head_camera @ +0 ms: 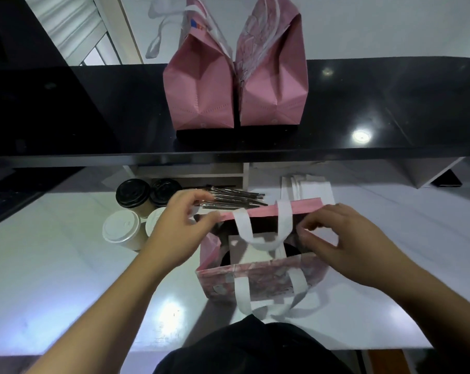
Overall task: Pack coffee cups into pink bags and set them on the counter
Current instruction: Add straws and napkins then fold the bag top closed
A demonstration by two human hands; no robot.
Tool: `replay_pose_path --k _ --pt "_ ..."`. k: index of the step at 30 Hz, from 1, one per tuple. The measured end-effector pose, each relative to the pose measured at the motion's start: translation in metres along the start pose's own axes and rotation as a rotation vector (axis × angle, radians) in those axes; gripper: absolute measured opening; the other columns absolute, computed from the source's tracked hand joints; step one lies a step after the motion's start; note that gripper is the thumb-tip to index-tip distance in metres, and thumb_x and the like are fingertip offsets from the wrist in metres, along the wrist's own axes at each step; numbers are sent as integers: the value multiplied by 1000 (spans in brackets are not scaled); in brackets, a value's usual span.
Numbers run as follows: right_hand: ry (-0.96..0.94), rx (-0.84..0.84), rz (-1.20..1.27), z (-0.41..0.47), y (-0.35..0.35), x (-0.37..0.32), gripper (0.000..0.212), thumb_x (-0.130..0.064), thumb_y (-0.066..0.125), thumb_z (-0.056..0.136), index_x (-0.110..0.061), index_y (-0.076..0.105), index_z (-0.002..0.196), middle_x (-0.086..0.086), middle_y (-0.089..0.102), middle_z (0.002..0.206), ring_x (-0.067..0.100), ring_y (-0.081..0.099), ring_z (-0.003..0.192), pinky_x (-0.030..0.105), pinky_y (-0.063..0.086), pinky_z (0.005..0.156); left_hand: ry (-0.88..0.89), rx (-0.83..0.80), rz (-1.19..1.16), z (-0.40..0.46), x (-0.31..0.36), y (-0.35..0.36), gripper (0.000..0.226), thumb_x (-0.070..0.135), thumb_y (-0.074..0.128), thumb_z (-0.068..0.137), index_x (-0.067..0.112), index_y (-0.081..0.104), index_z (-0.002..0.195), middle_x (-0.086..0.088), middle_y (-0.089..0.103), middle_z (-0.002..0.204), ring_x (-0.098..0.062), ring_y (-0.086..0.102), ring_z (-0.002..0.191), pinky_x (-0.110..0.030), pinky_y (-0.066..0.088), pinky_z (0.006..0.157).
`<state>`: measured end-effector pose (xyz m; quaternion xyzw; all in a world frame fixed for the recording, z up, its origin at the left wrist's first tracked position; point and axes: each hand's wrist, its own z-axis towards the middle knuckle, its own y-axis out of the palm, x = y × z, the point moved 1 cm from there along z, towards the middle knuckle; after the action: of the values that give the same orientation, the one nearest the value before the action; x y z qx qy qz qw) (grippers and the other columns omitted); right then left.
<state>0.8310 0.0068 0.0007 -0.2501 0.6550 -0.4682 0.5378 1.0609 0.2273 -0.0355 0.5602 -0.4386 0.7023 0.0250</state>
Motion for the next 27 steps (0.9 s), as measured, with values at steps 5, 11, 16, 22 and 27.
replay_pose_path --k 5,11,16,22,27 --pt "77 -160 139 -17 25 33 62 -81 55 81 -47 55 133 -35 56 122 -13 52 113 15 45 91 -6 -100 -174 -36 -27 -10 11 37 69 95 26 68 97 8 72 97 -4 66 87 -24 53 75" --pt "174 -131 507 -9 45 42 43 -42 69 84 -51 64 127 -38 60 127 -13 56 117 15 50 93 63 -377 -65 -56 -35 2 44 34 78 93 50 64 132 26 58 141 -1 57 128 -16 47 97" --pt "225 -140 723 -4 49 44 32 -32 63 86 -48 75 111 -22 72 120 2 67 111 31 56 94 7 -316 -146 -49 -32 16 44 12 70 94 43 72 125 21 67 130 -5 65 117 -22 52 95" --pt "384 -20 844 -3 60 51 21 -22 71 95 -40 71 106 -4 79 101 18 76 93 50 60 88 -125 -202 -524 -44 -38 27 31 -1 68 91 27 66 105 -6 77 111 -25 74 101 -28 60 78" --pt "412 109 735 5 63 54 58 -24 81 86 -40 40 123 -4 73 100 15 75 80 40 64 69 -187 -127 -507 -35 -50 27 89 6 81 81 48 37 147 -2 74 110 -26 76 98 -28 62 76"
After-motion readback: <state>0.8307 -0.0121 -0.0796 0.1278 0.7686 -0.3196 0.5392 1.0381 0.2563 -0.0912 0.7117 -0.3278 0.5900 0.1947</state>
